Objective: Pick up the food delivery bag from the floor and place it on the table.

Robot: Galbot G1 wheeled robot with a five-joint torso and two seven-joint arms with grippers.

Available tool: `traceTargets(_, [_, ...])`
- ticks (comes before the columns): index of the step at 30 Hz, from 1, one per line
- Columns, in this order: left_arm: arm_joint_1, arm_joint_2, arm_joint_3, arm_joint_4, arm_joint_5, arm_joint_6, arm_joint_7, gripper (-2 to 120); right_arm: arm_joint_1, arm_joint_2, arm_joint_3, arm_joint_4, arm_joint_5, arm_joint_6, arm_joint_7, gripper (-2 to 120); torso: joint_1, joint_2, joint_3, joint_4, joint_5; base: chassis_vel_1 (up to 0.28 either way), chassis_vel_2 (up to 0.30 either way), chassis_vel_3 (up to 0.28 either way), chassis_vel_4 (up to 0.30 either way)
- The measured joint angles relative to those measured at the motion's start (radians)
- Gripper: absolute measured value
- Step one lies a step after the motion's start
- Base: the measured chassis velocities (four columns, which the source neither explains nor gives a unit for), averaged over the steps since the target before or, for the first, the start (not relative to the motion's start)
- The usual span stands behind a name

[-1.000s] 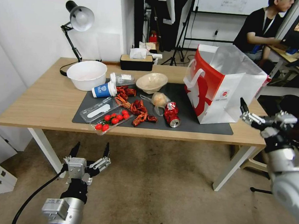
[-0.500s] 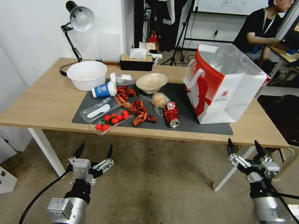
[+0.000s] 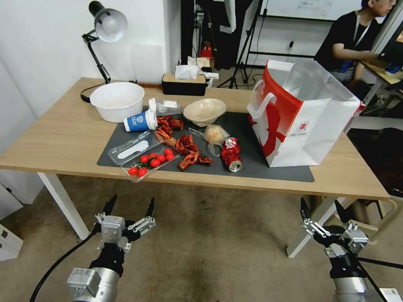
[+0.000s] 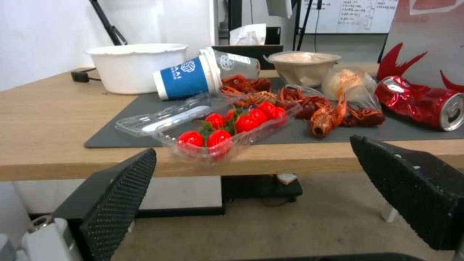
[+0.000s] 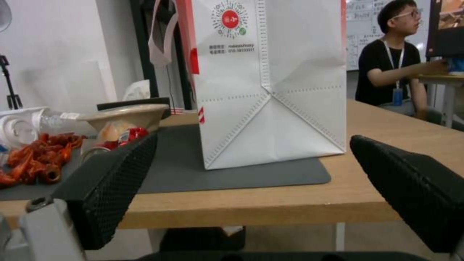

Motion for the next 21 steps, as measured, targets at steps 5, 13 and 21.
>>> traceTargets(5, [0.001, 0.001, 0.001, 0.003, 0.002, -0.002, -0.001, 100, 0.004, -0.002, 0.001, 0.001, 0.004, 0.000, -0.005, 100, 0.000, 0.000, 0.000, 0.0000, -0.0001, 0.000, 0.000, 0.000, 0.000])
traceTargets(13, [-0.002, 0.002, 0.007, 0.013, 0.005, -0.012, -0.009, 100, 0.016, -0.010, 0.002, 0.004, 0.018, -0.015, -0.002, 100, 0.000, 0.000, 0.000, 0.0000, 0.0000, 0.000, 0.000, 0.000, 0.000])
traceTargets(21, [-0.007, 0.003, 0.006, 0.012, -0.002, -0.013, -0.016, 100, 0.017, -0.008, 0.004, 0.001, 0.033, -0.021, -0.002, 100, 0.000, 0.000, 0.000, 0.0000, 0.0000, 0.000, 0.000, 0.000, 0.000])
